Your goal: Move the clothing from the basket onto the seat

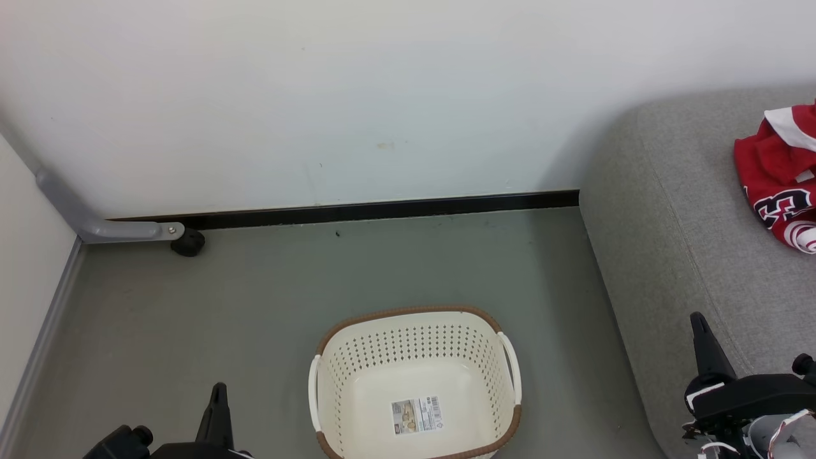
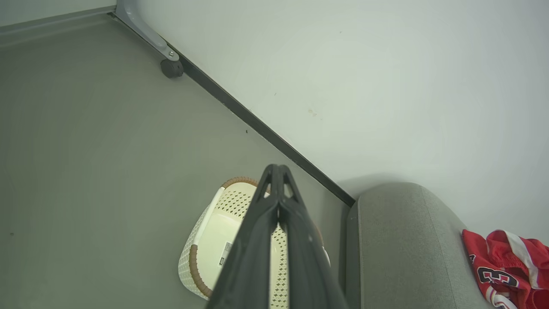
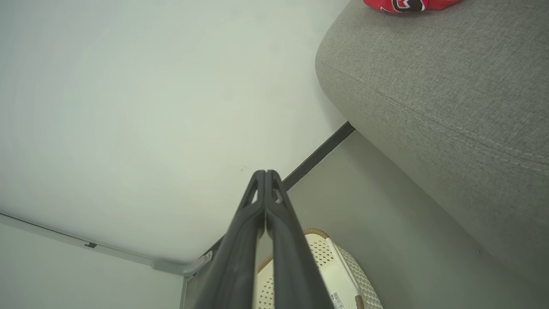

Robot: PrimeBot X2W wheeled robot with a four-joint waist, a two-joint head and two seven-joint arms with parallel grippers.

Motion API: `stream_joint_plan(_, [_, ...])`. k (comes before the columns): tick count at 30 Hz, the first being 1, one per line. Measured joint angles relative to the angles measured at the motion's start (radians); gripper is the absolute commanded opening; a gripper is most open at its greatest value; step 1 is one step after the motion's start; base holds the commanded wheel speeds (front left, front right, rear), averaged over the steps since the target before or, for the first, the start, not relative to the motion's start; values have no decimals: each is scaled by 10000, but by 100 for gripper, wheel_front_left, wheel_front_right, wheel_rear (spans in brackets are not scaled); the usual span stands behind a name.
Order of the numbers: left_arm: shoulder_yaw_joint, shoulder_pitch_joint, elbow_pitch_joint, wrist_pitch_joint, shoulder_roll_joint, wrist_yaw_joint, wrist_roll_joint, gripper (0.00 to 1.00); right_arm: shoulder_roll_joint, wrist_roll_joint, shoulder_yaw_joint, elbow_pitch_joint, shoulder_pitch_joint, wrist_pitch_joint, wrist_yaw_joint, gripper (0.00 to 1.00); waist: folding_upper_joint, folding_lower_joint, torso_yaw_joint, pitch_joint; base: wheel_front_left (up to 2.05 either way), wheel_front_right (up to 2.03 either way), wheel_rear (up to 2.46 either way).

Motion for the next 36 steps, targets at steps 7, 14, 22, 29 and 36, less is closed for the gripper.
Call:
stream_joint_plan(7, [178,-35,-63,261,-2,-173,-930,0,155,802,-316,-61,2,263,54,0,0,0,-14,6,0,0,0])
stream_joint_plan(14, [322,-152,-127,495,-4,-355,-1967,0,320,1584,-633,-113,3,518,140,0,0,0,-29,13,0,0,0])
stream_joint_plan(22, [512,-218,-194,786,-6,-531,-3043,0,500,2487,-984,-176,6,786,228,0,1,0,-45,20,0,0,0])
stream_joint_plan(29, [658,-281,-257,1045,-8,-706,-4013,0,662,3304,-1296,-209,11,1041,309,0,1,0,-60,27,0,0,0])
stream_joint_plan(36, [832,-394,-334,1273,-10,-882,-5012,0,821,4084,-1609,-267,22,1252,332,0,0,0,-74,33,0,0,0])
